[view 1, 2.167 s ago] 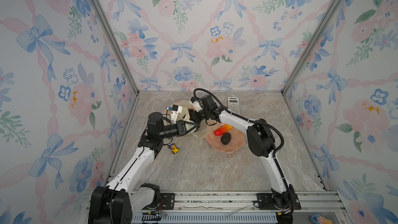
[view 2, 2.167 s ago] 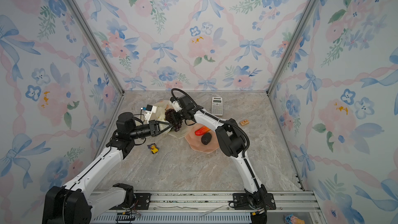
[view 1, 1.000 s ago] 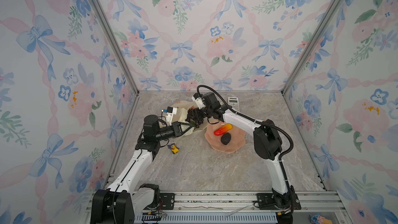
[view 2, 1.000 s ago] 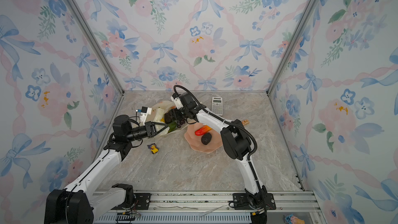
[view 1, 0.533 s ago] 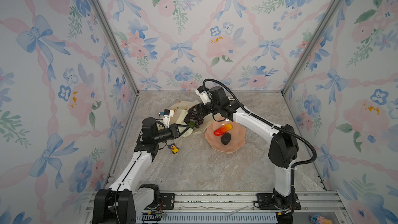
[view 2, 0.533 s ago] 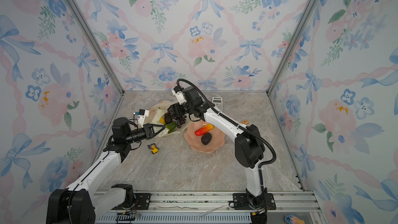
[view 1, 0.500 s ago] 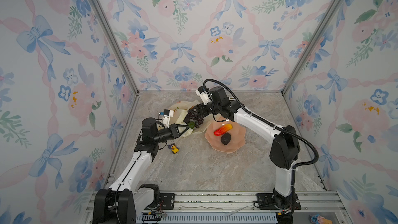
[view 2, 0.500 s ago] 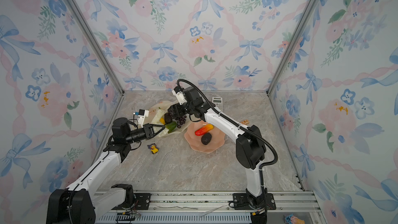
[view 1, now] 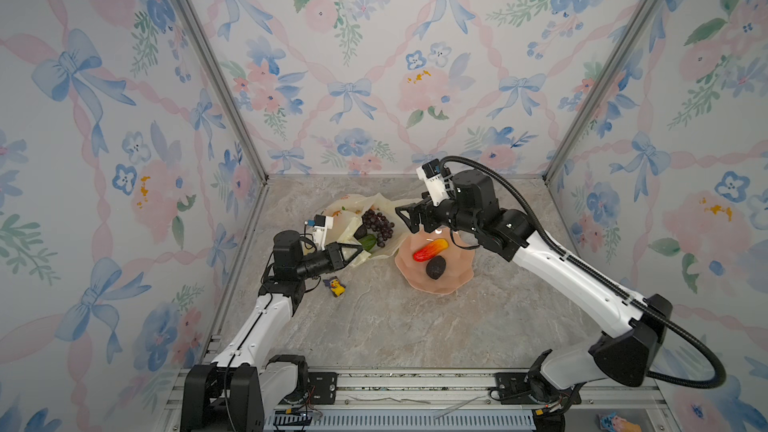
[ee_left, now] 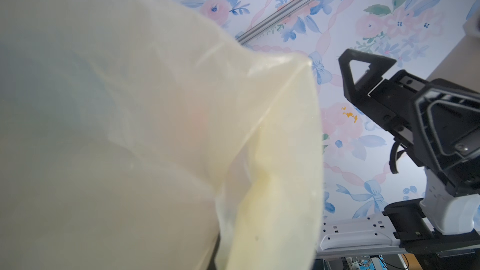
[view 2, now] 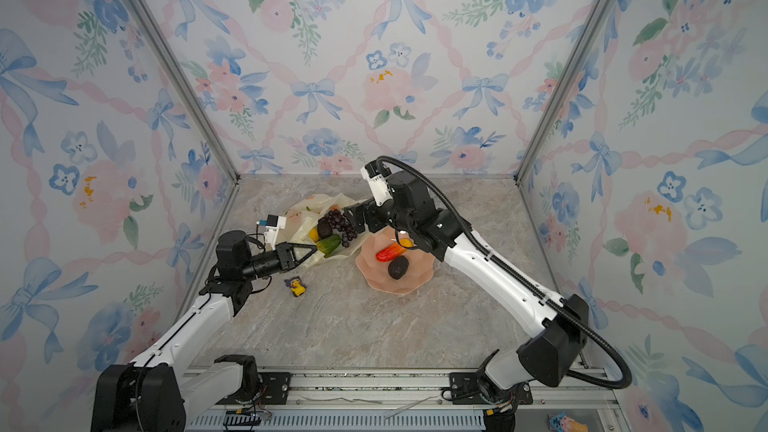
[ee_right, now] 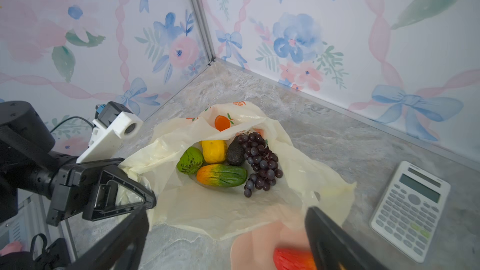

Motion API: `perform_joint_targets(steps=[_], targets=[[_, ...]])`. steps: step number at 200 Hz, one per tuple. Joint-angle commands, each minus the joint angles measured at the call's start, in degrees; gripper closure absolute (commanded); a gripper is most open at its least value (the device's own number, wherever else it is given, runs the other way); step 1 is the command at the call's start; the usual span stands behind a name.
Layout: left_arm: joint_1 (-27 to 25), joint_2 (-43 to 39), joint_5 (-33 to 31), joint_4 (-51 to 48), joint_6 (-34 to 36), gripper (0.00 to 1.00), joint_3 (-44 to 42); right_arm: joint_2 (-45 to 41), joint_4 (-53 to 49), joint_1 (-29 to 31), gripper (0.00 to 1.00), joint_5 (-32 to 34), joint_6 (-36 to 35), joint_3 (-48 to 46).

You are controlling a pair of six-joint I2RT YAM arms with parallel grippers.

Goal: Place the fruits into the plastic bag
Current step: 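Withdraw the right gripper from the bag and move it over the bowl, then lower the right gripper onto the dark avocado and close it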

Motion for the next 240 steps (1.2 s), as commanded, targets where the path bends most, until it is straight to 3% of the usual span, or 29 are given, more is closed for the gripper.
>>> perform_joint_targets(steps=[1, 11, 26, 56, 102, 175, 240], targets=[[0.5, -1.2, -0.6, 0.1, 2.1, 1.0, -1.1, -5.7, -4.0, -3.4, 0.04, 8.2, 14.8, -5.1], [0.6, -1.3, -0.7, -0.1, 2.4, 1.0, -1.2, -7.6, -5.8, -7.4, 0.04, 3.5, 22.2, -7.5], [0.6, -1.5, -1.0, -0.3, 2.8, 1.0, -1.7, -8.8, -8.8, -11.6, 0.04, -5.3, 24.2, -10.0], [0.8, -1.6, -1.6, -1.4, 4.5, 1.0, -2.5, -8.5, -25.7, -11.0, 0.04, 2.9, 21.4, -11.0], [0.8, -1.6, -2.5, -2.7, 6.6, 1.0, -3.2, -0.8, -35.3, -7.7, 0.04, 9.6, 19.0, -11.6], [0.5, -2.7, -4.7, -6.8, 9.7, 1.0, -2.7, 16.2, -32.7, -2.4, 0.03, 10.5, 21.1, -5.3], [0.1, -2.7, -5.3, -7.5, 10.3, 1.0, -2.6, 23.1, -28.9, -2.2, 0.02, 7.6, 23.0, -3.1]])
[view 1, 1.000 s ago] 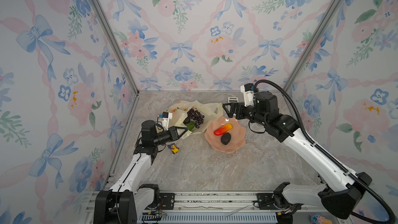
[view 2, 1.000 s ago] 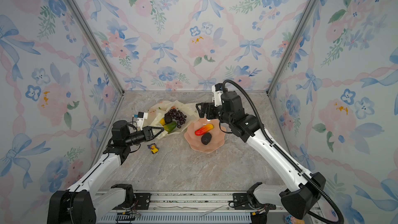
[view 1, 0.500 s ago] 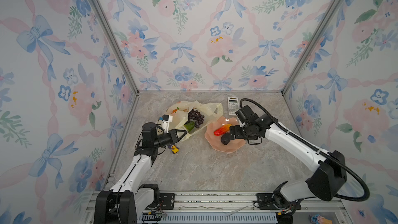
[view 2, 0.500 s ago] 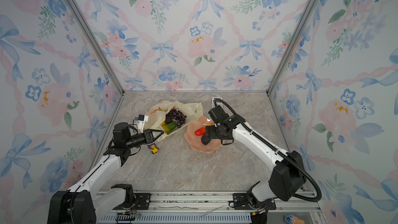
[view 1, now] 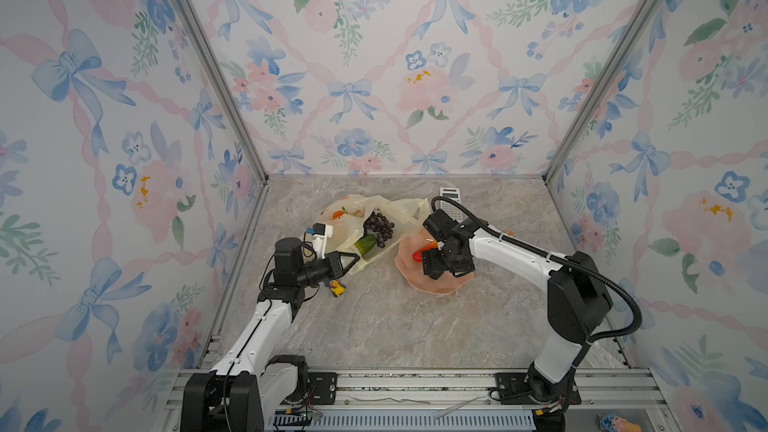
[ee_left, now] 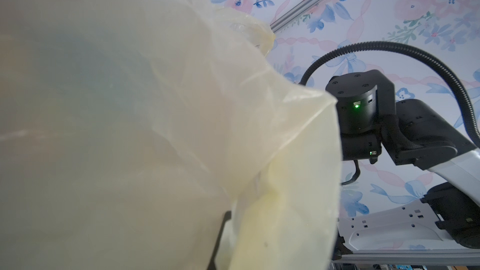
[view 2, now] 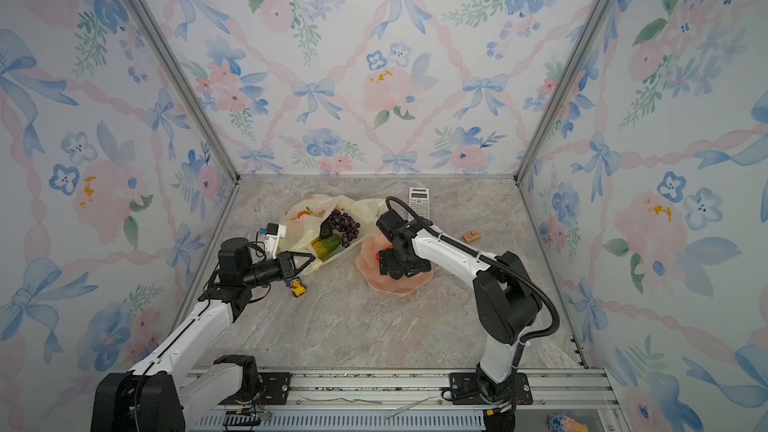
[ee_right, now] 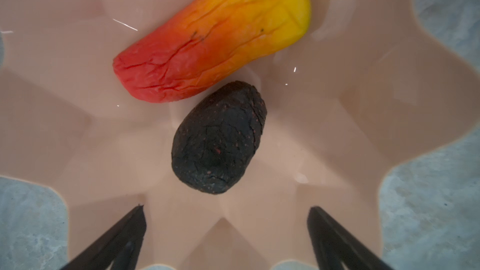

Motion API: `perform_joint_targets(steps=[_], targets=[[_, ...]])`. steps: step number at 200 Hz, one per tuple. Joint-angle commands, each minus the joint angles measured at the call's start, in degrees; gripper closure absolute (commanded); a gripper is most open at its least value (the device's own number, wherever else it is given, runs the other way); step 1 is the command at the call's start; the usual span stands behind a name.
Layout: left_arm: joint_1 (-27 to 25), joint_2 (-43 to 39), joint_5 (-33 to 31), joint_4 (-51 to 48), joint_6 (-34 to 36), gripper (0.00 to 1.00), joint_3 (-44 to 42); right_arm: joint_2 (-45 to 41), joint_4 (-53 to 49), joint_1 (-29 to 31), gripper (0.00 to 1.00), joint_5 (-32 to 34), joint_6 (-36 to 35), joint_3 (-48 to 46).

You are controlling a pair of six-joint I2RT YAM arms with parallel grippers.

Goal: Place the fruits into the plastic bag
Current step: 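Lower the right gripper onto the dark avocado and close it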

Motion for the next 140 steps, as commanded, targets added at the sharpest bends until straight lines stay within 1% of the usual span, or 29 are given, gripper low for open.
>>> perform_joint_targets(steps=[1, 82, 140], targets=[[-0.3, -0.6, -0.7, -0.8, 1.6, 1.0, -0.2, 1.9, 1.0, 0.5, 0.02, -0.7, 1.6, 1.9], [-0.9, -0.5, -1.2, -1.5, 2.1, 1.0, 0.0, 5.0, 2.9, 0.4, 0.03, -1.3, 2.2, 1.3], [-1.1, -0.7, -1.3, -1.8, 2.3, 1.0, 0.1, 6.6, 4.3, 0.0, 0.08, -2.2, 2.4, 1.0]])
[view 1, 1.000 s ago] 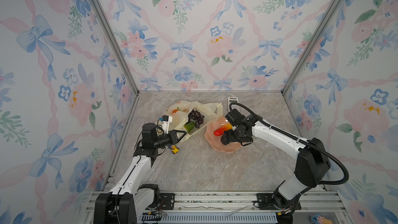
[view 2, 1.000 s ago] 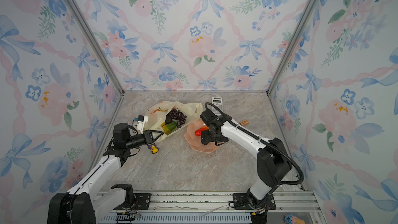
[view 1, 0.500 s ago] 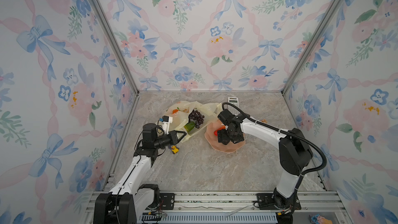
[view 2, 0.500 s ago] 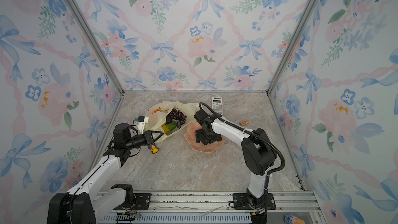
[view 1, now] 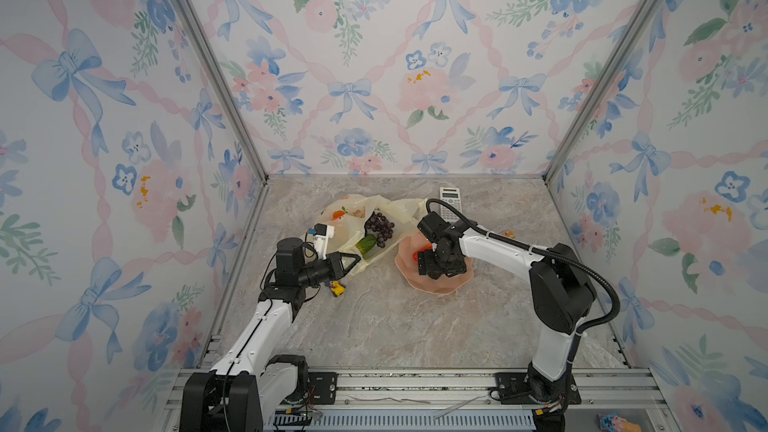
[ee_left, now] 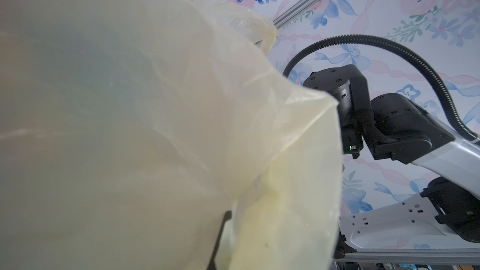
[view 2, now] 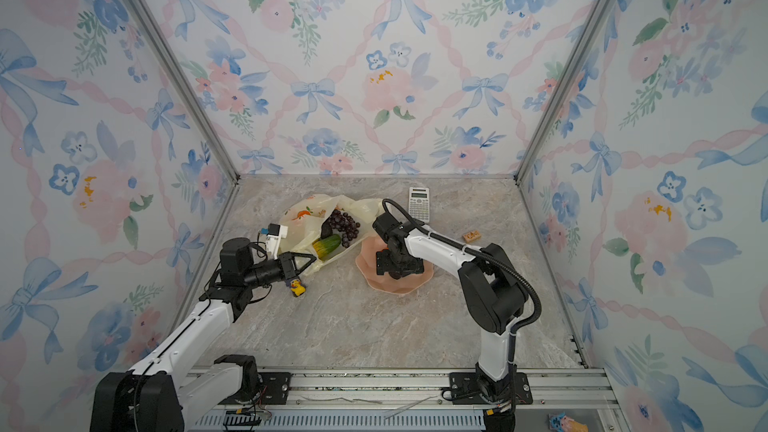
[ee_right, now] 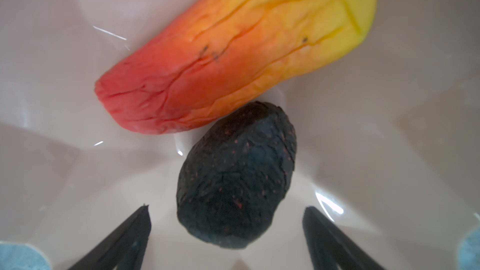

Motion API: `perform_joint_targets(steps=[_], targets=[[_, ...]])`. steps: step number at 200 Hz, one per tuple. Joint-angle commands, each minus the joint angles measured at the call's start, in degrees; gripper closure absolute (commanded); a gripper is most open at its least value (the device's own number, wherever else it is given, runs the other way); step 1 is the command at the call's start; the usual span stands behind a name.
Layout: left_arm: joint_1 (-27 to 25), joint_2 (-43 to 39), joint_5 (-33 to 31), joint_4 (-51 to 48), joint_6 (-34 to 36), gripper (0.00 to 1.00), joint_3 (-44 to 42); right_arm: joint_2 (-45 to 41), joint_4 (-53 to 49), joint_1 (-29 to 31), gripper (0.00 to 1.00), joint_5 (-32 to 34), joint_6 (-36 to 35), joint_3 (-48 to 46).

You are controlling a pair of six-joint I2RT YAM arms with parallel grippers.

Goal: Place the fruits into the plastic bag
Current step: 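Lower the right gripper onto the dark avocado and close it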

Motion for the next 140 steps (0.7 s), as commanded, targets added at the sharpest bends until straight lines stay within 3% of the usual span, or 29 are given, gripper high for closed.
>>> perform_joint_targets(steps=[1, 140], targets=[[-0.2, -0.7, -0.4, -1.1, 1.8, 1.0, 0.1, 1.7, 0.5, 0.1, 0.08, -0.6, 0.8, 0.7], [-0.9, -0.8, -1.1, -2.1, 2.5, 1.0, 0.2, 4.8, 2.8, -2.0, 0.21, 3.2, 0.1, 0.0]])
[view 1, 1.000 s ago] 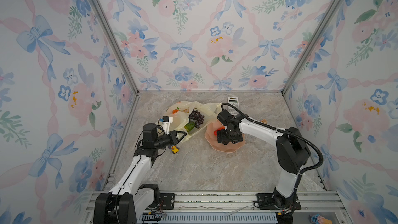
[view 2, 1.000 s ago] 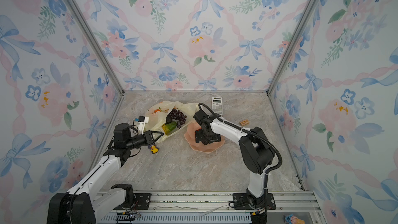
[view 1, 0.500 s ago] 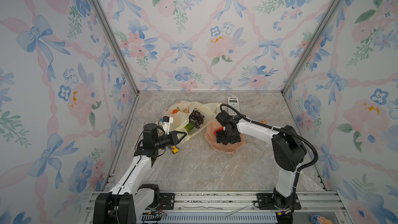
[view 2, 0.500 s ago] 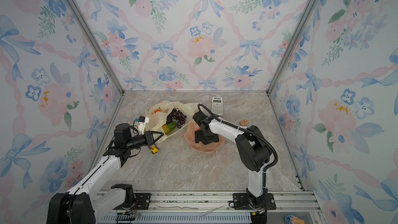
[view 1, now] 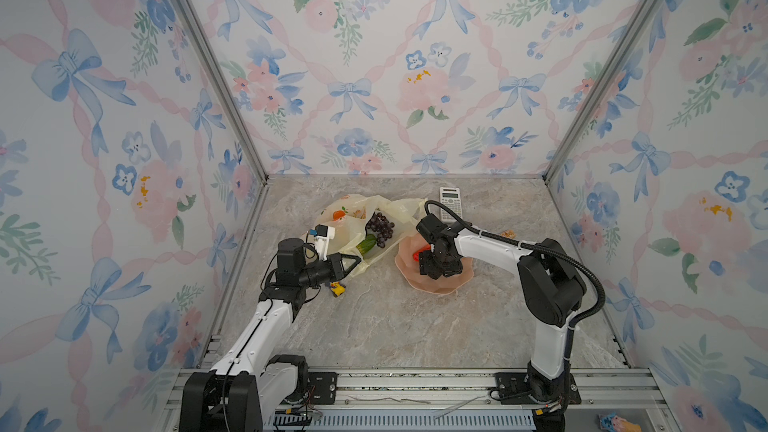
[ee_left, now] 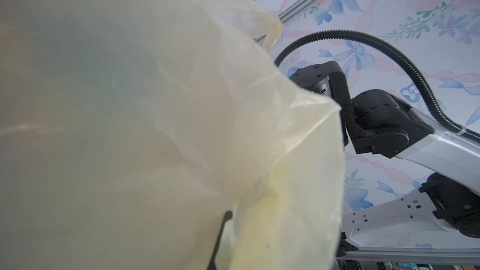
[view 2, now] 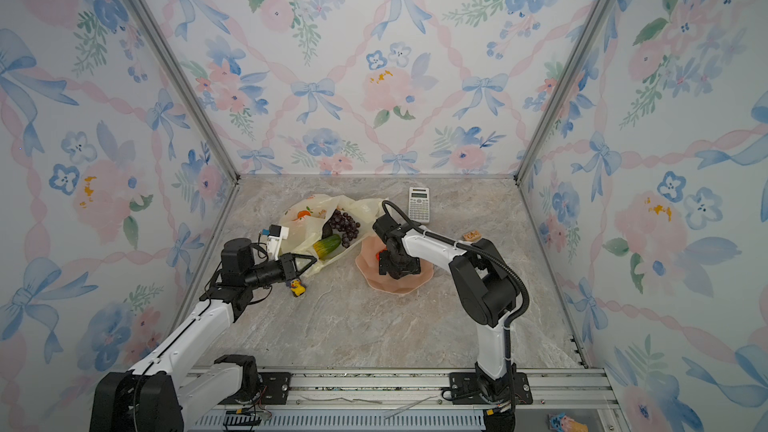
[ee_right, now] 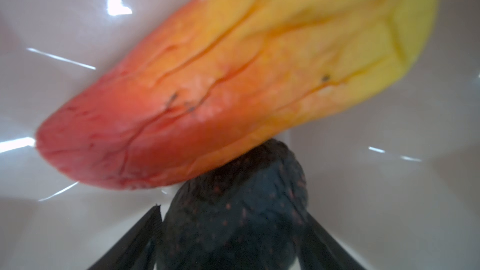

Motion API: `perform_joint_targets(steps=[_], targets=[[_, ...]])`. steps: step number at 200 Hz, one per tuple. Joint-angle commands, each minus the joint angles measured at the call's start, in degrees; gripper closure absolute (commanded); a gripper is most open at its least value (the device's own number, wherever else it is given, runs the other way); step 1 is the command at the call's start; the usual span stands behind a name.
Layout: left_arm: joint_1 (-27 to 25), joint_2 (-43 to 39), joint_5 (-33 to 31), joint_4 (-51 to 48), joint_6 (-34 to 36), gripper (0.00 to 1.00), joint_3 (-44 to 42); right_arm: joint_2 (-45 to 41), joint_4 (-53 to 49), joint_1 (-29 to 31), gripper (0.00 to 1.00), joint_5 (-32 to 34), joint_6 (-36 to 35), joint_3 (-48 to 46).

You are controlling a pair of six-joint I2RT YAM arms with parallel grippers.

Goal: Place the fruits into the plastic bag
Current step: 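Lower the right gripper onto the dark avocado and close it, then lift the avocado and carry it with the right gripper to the bag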

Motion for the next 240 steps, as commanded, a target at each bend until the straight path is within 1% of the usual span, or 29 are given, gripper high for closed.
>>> perform_joint_targets(steps=[1, 57, 101, 141, 186, 240], targets=[[-0.5, -0.8, -0.7, -0.8, 1.7, 1.0, 0.2, 1.0, -0.2, -0.6, 0.21, 1.9, -0.2, 0.1], [-0.6, -0.7, -0.7, -0.9, 1.8, 1.0, 0.3, 1.1, 1.4, -1.2, 0.26, 2.7, -0.7, -0.2], [-0.8, -0.7, -0.8, -1.1, 1.9, 1.0, 0.3, 1.3, 1.7, -1.1, 0.35, 2.6, -0.7, 0.2], [-0.9, -0.7, -0.9, -1.0, 1.9, 1.0, 0.4, -0.9, 1.4, -1.1, 0.43, 3.2, -0.8, -1.1], [-0.9, -1.1, -1.1, -1.1, 1.9, 1.0, 0.3, -5.9, 1.2, -0.8, 0.45, 3.9, 0.2, -4.2], [-0.9, -1.0, -1.0, -1.0, 1.9, 1.0, 0.3, -16.7, -0.3, 0.4, 0.46, 5.0, 1.4, -8.7]])
